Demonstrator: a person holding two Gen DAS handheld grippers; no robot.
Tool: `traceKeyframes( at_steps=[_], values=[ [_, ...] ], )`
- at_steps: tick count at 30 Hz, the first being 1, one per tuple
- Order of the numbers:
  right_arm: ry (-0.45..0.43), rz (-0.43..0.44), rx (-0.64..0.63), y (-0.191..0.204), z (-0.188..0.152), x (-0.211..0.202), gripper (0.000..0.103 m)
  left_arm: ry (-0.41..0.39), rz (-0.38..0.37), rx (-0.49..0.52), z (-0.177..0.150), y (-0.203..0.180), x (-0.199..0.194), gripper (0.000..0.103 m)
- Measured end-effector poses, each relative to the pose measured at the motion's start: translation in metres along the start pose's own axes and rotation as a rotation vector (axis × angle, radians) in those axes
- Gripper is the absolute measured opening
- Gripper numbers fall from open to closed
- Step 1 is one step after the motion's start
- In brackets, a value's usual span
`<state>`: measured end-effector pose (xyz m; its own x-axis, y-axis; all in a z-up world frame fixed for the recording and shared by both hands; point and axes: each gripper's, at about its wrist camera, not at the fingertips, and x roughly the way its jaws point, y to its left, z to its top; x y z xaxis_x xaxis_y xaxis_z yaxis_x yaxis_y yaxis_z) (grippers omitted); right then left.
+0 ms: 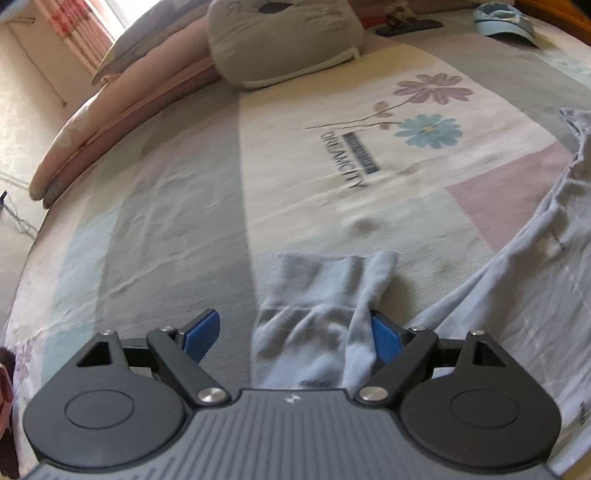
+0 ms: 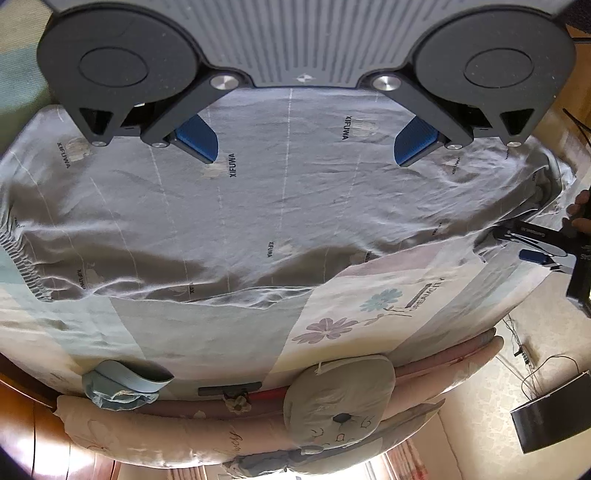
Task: Fold clothes
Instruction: 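Grasp the sweatpants leg cuffs with the left tool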
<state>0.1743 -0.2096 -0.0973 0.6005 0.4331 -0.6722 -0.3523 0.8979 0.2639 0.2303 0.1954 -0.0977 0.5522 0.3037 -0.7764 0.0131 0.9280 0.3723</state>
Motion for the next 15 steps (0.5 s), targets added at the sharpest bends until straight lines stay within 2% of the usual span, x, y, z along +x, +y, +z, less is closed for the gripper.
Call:
traceKeyframes(
  at_steps=[4,8,10,15],
  values=[
    [0.001,0.003,-0.002,0.001,0.0,0.001,0.103,0.015,-0.004,-0.016,-0.007,0.006,-0.002,0.086],
    [0.006,0.005,-0.009,0.005,0.0,0.003,0.103,0.015,-0.009,0.041,-0.006,-0.007,0.002,0.086],
    [0.008,0.004,-0.019,0.008,-0.001,0.003,0.103,0.004,0.02,0.06,-0.002,-0.012,0.005,0.086],
    [-0.003,-0.018,-0.052,0.012,-0.001,-0.003,0.103,-0.007,0.093,0.028,-0.004,0.0,0.001,0.086]
  ],
)
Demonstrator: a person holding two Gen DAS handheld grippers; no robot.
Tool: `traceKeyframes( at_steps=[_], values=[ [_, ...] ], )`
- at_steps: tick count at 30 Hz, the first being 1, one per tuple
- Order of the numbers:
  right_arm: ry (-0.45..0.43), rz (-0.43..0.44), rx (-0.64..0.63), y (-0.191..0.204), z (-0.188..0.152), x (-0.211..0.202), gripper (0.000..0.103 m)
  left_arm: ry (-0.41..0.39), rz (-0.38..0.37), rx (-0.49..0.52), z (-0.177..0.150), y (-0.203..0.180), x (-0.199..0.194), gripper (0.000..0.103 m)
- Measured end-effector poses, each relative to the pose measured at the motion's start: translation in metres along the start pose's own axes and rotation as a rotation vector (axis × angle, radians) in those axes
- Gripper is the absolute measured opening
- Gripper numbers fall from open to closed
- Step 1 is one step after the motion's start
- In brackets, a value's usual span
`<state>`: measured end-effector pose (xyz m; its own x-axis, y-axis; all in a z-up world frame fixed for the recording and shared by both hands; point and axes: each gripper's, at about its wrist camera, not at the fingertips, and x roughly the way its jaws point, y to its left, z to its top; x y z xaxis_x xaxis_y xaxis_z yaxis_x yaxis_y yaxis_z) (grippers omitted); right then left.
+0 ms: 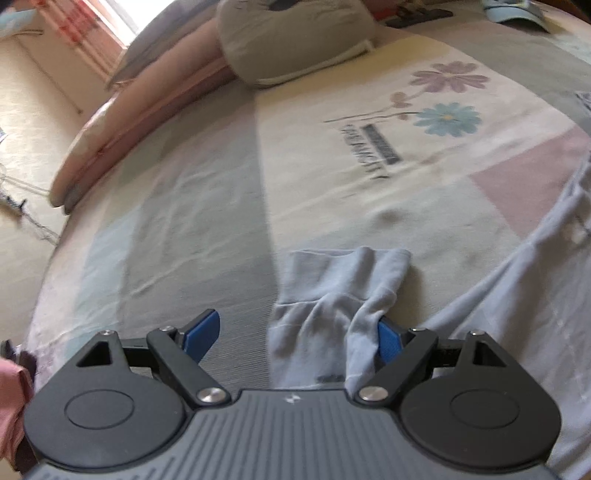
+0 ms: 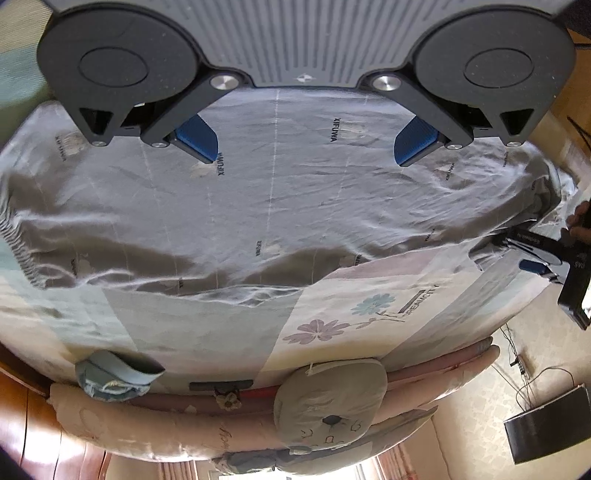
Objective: Fold clothes
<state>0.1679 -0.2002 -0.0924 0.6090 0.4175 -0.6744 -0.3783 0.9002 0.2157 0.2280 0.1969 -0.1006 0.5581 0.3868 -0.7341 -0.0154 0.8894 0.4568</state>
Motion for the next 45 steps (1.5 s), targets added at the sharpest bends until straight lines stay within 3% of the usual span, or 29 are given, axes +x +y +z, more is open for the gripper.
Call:
traceKeyframes(
  at_steps=[8,16,26,34,37,42,45],
  values=[
    [0.001,0.014,0.034,-0.002,0.003,0.003,0.103,-0.005,0.08,-0.11,-0.031,0.048,-0.019,0.086],
    [0.019,0.035,-0.011,0.014,0.005,0.008,0.103,0.016,0.052,-0.326,-0.078,0.091,-0.025,0.086],
    [0.036,0.034,-0.039,0.025,0.007,0.011,0.103,0.043,0.017,-0.517,-0.138,0.11,-0.021,0.086],
    [0.047,0.035,-0.071,0.037,0.007,0.013,0.103,-0.032,-0.01,-0.565,-0.153,0.114,-0.036,0.086],
    [0.048,0.038,-0.077,0.04,0.008,0.014,0.103,-0.07,-0.072,-0.646,-0.157,0.122,-0.044,0.086],
    [0.055,0.047,-0.076,0.043,0.008,0.016,0.103,-0.134,-0.328,-0.863,-0.173,0.134,-0.045,0.086],
    [0.056,0.059,-0.071,0.045,0.008,0.017,0.103,-0.121,-0.392,-0.966,-0.183,0.138,-0.033,0.086]
  ],
)
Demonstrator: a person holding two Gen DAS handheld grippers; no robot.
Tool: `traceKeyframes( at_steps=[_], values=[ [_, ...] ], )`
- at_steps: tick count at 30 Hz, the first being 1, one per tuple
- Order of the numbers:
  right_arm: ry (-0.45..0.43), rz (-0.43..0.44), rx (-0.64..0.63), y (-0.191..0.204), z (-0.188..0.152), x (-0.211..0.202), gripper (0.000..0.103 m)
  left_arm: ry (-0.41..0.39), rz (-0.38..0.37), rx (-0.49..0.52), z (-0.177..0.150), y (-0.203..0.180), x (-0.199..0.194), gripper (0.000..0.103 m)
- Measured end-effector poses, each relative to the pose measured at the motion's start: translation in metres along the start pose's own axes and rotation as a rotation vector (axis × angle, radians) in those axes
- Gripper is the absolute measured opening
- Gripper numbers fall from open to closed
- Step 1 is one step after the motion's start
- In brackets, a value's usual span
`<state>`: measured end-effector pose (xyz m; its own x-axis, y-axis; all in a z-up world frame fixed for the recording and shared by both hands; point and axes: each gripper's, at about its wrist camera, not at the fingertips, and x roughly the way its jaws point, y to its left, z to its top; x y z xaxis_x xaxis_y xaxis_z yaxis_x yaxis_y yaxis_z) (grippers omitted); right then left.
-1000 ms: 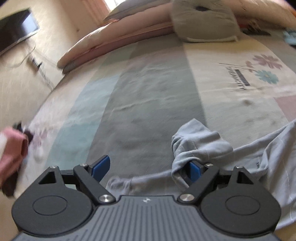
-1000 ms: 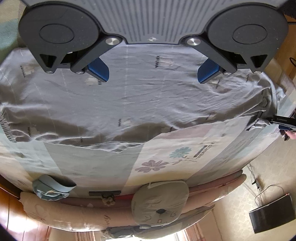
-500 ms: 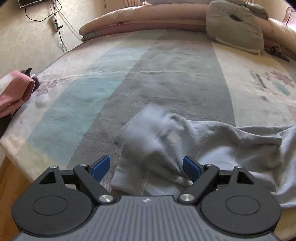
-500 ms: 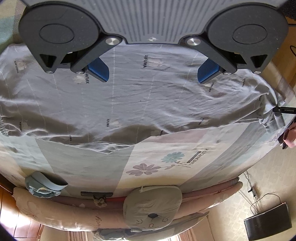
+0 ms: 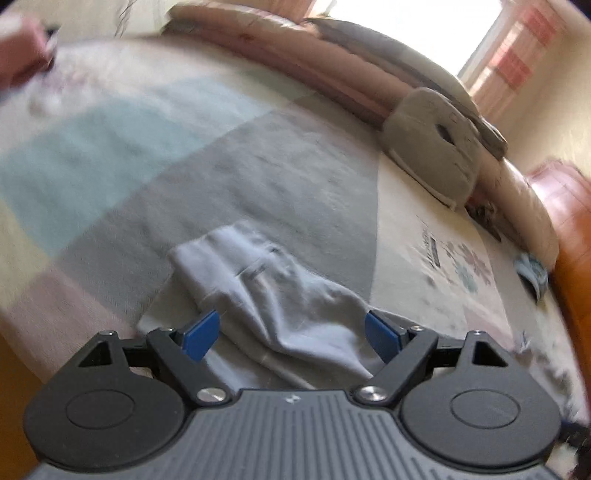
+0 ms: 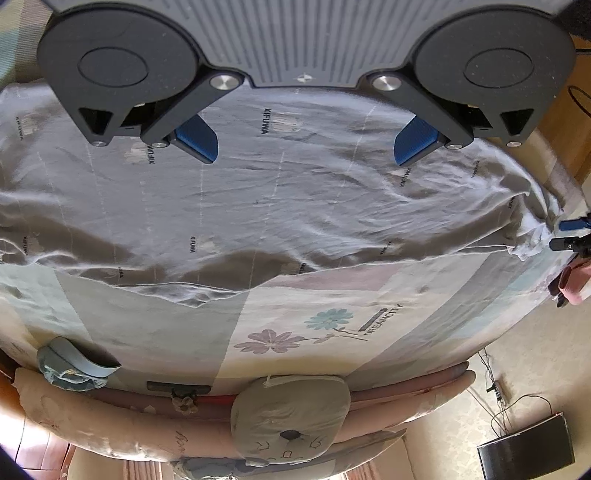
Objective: Fold clothes
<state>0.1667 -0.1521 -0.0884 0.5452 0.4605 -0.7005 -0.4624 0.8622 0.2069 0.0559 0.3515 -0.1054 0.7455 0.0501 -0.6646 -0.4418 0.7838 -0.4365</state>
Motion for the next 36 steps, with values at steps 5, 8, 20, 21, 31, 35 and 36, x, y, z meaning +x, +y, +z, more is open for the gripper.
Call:
traceKeyframes(
  at_steps=[5,8,20,21,31,35,36],
  values=[
    [0.004,-0.001,-0.016,0.003,-0.001,0.0,0.103,0.003,-0.071,-0.124,0.001,0.021,0.008,0.086],
    [0.006,-0.001,-0.005,0.001,0.0,0.001,0.103,-0.014,-0.085,-0.174,0.007,0.031,0.01,0.086],
    [0.016,0.001,-0.017,0.004,0.0,0.003,0.103,-0.116,-0.271,-0.278,0.01,0.046,0.009,0.084],
    [0.018,0.002,-0.015,0.004,0.0,0.004,0.103,-0.103,-0.25,-0.284,0.009,0.049,0.013,0.084],
    [0.031,0.001,-0.022,0.007,-0.002,0.007,0.103,-0.126,-0.237,-0.397,0.011,0.076,0.03,0.052],
    [0.03,0.002,-0.012,0.005,-0.002,0.007,0.103,-0.112,-0.116,-0.358,0.01,0.073,0.03,0.005],
    [0.032,0.0,-0.013,0.005,-0.002,0.008,0.103,-0.12,-0.106,-0.35,0.01,0.071,0.026,0.005]
  ],
)
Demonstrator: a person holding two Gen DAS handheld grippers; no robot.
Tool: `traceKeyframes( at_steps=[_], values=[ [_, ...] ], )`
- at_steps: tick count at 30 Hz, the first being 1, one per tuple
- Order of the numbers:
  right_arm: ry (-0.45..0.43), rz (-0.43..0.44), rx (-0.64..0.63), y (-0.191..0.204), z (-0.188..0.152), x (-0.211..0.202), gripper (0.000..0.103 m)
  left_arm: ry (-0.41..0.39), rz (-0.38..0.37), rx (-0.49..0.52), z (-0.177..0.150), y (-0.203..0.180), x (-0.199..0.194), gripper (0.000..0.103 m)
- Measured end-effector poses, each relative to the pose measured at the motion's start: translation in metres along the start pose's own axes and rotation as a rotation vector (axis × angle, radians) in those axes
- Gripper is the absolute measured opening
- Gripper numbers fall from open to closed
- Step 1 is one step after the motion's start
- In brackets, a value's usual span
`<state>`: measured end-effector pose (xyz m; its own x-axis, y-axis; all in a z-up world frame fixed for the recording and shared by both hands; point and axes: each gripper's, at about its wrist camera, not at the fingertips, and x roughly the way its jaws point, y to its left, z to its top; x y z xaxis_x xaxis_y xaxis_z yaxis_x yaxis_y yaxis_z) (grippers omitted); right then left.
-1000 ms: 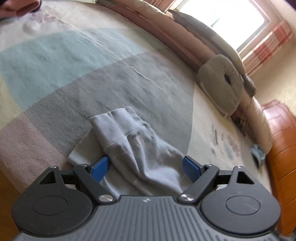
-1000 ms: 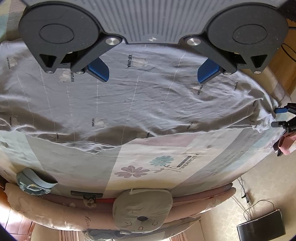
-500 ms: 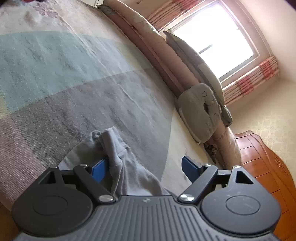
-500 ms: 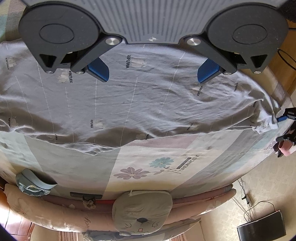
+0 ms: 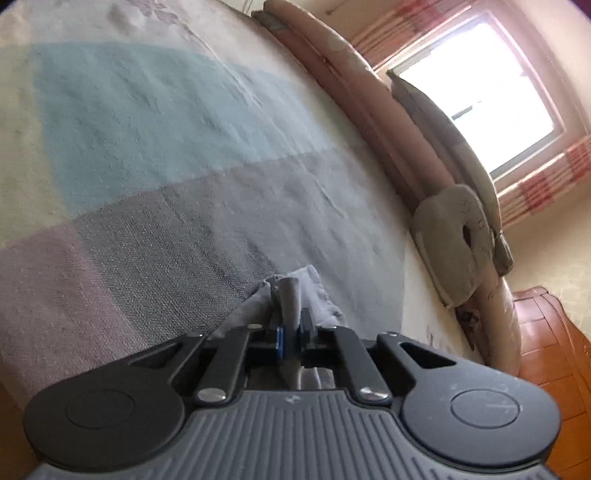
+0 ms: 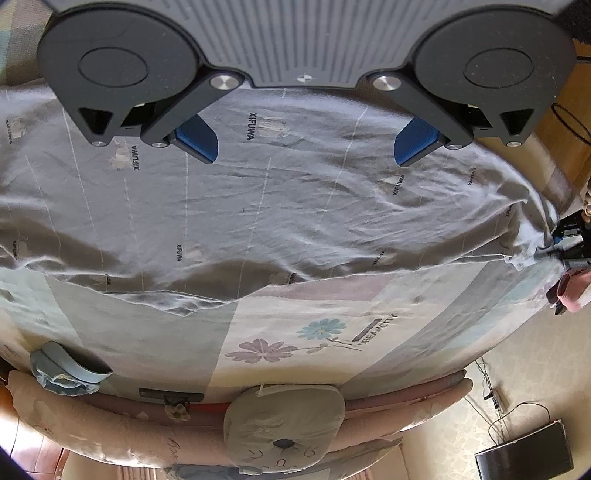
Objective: Fold clothes
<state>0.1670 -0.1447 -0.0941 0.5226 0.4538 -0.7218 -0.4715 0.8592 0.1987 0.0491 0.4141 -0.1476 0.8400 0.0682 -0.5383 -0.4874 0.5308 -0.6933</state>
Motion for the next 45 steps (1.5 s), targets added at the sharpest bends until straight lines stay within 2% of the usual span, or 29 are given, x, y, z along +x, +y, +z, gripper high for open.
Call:
traceKeyframes(
  at_steps=[3,8,12,16,19,21,22,24,28,31,37,41,45],
  values=[
    [-0.002,0.003,-0.003,0.0,0.0,-0.001,0.103,-0.034,-0.002,0.061,-0.004,-0.017,-0.014,0.005],
    [-0.002,0.013,-0.004,0.0,0.001,0.0,0.103,-0.039,-0.046,0.013,-0.014,-0.025,-0.028,0.005],
    [-0.014,0.025,-0.028,0.004,0.002,-0.001,0.103,-0.011,0.029,-0.042,-0.021,-0.001,-0.023,0.005],
    [-0.05,0.035,-0.094,0.013,0.007,-0.006,0.103,-0.024,0.026,-0.061,-0.025,0.002,-0.028,0.005],
    [-0.069,0.061,-0.153,0.021,0.011,-0.007,0.096,-0.046,0.009,0.001,-0.026,-0.008,-0.035,0.006],
    [-0.075,0.086,-0.193,0.027,0.015,-0.006,0.083,-0.035,0.04,-0.002,-0.025,-0.004,-0.032,0.006],
    [-0.072,0.097,-0.217,0.03,0.018,-0.004,0.079,-0.026,0.052,-0.016,-0.024,0.001,-0.03,0.006],
    [-0.064,0.127,-0.285,0.041,0.029,0.005,0.065,-0.025,0.053,-0.028,-0.025,0.006,-0.028,0.006],
    [-0.059,0.204,-0.396,0.066,0.055,0.028,0.053,-0.036,0.041,-0.018,-0.029,0.008,-0.03,0.006],
    [-0.053,0.256,-0.481,0.089,0.078,0.052,0.052,-0.029,0.045,0.007,-0.027,0.006,-0.032,0.007],
    [0.009,0.402,-0.597,0.134,0.112,0.102,0.053,-0.047,0.016,0.041,-0.023,0.004,-0.037,0.022],
    [0.037,0.497,-0.676,0.167,0.118,0.123,0.053,-0.049,0.01,0.045,-0.026,0.005,-0.032,0.022],
    [0.043,0.552,-0.733,0.194,0.122,0.139,0.053,-0.061,0.013,0.061,-0.028,0.005,-0.033,0.021]
  ],
)
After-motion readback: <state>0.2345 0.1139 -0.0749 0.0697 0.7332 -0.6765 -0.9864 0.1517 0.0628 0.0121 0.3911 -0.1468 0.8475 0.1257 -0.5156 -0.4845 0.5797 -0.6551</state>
